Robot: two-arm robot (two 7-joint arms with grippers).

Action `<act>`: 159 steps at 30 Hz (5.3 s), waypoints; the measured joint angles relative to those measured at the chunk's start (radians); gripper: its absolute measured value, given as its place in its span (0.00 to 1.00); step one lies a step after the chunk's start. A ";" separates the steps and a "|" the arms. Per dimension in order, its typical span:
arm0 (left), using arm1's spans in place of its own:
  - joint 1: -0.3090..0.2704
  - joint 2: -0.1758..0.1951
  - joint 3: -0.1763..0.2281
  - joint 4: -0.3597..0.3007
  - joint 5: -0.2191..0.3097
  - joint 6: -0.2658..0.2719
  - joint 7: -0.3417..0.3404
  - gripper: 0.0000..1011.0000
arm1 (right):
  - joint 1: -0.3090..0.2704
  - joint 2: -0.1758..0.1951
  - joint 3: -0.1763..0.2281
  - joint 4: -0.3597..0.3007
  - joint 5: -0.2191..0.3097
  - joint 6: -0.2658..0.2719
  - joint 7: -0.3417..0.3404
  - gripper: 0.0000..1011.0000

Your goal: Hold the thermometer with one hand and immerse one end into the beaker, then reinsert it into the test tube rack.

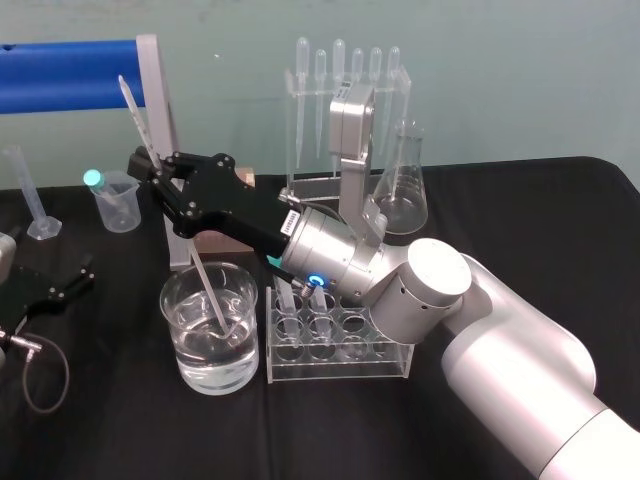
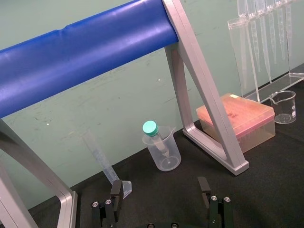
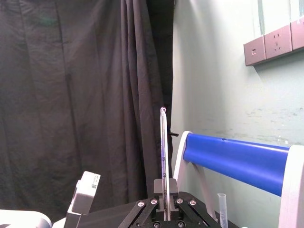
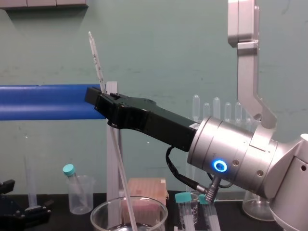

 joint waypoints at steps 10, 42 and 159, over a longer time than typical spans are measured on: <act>0.000 0.000 0.000 0.000 0.000 0.000 0.000 1.00 | 0.000 0.000 0.000 0.000 0.000 0.000 0.000 0.06; 0.000 0.000 0.000 0.000 0.000 0.000 0.000 1.00 | 0.000 0.000 0.000 0.000 0.000 0.000 0.000 0.06; 0.000 0.000 0.000 0.000 0.000 0.000 0.000 1.00 | 0.000 0.000 0.000 0.000 0.000 0.000 0.000 0.06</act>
